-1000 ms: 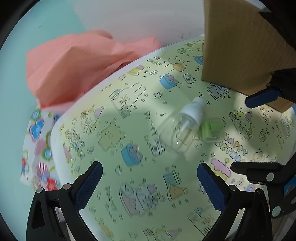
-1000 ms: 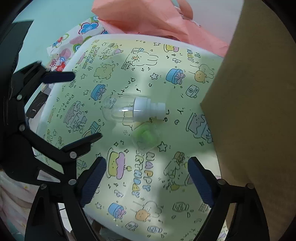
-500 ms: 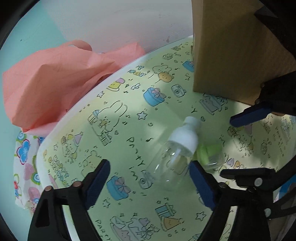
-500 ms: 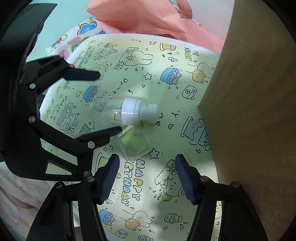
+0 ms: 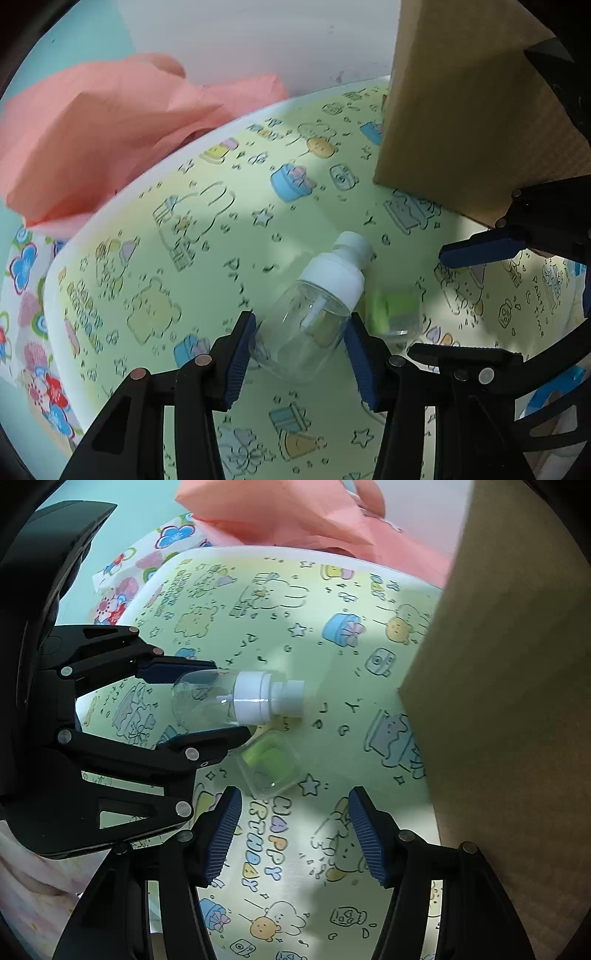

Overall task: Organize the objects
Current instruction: 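Grasp the clear pump bottle with the left gripper while the right gripper grasps the green case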

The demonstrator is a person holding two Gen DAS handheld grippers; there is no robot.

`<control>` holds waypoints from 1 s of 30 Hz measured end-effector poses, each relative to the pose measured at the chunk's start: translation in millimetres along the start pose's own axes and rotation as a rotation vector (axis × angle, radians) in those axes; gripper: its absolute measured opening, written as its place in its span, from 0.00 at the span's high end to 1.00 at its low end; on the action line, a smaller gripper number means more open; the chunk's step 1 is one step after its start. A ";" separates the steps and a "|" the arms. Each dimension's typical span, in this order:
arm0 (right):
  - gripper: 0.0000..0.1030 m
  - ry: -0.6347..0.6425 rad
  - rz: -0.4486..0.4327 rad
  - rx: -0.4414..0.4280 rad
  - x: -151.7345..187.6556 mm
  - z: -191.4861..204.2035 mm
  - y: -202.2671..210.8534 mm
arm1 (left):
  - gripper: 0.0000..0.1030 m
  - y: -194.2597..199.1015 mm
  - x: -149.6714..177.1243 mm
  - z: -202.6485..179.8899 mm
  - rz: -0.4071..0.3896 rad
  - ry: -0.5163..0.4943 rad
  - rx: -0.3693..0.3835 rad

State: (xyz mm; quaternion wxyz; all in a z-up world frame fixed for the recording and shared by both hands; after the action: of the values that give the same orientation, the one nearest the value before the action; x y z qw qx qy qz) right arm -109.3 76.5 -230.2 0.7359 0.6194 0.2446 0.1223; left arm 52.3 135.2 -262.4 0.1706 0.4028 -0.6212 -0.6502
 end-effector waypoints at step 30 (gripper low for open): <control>0.59 0.066 0.036 0.073 -1.2 26.3 -4.7 | 0.51 24.5 35.8 53.9 0.071 0.146 -0.052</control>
State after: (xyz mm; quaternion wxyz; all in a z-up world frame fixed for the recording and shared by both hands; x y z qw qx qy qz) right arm -97.5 52.5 -231.5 0.7019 0.6459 0.2619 0.1469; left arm -16.3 141.3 -255.7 0.2487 0.4221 -0.6040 -0.6286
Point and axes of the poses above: each gripper's, at about its wrist camera, not at the fingertips, and y roughly against the way its jaws point, z to its left, x to its underside, the point moved 6 cm from there along -y, roughly the way its jaws point, and after that the axes turned 3 degrees about -x, right-handed, at the moved point
